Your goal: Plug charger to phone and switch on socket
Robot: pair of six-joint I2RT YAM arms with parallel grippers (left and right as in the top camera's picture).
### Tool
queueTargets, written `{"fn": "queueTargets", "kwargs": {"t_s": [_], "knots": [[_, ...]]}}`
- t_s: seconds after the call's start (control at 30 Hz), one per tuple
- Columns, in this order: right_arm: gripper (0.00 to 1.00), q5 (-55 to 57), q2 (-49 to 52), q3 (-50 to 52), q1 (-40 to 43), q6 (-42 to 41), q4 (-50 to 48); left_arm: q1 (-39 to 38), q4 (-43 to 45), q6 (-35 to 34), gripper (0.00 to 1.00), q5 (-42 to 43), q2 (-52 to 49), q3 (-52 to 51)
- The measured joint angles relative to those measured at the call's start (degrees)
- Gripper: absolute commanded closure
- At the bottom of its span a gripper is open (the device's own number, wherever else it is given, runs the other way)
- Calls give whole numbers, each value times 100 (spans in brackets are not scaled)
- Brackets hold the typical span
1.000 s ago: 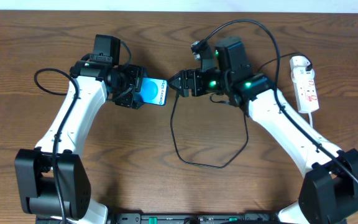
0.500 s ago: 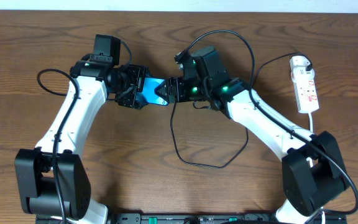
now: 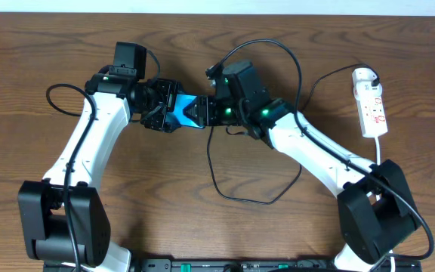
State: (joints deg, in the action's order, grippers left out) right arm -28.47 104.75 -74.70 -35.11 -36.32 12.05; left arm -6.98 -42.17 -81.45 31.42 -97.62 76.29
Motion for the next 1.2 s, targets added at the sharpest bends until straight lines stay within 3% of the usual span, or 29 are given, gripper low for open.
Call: {"fn": "queueTargets", "kwargs": {"t_s": [0.37, 0.57, 0.77, 0.93, 1.1, 1.2], "knots": [[66, 350, 0, 0, -133, -175, -37, 0, -9, 0, 60, 114, 0, 0], [78, 435, 48, -2, -133, -221, -57, 0, -22, 0, 60, 127, 0, 0], [99, 376, 66, -26, -133, -337, -127, 0, -13, -22, 60, 127, 0, 0], [99, 321, 74, -28, -107, -409, -199, 2, 4, -83, 59, 129, 0, 0], [99, 81, 101, -24, 15, -417, -282, 2, 48, -111, 41, 160, 0, 15], [99, -83, 107, -24, 109, -472, -286, 2, 72, -114, 37, 214, 0, 26]]}}
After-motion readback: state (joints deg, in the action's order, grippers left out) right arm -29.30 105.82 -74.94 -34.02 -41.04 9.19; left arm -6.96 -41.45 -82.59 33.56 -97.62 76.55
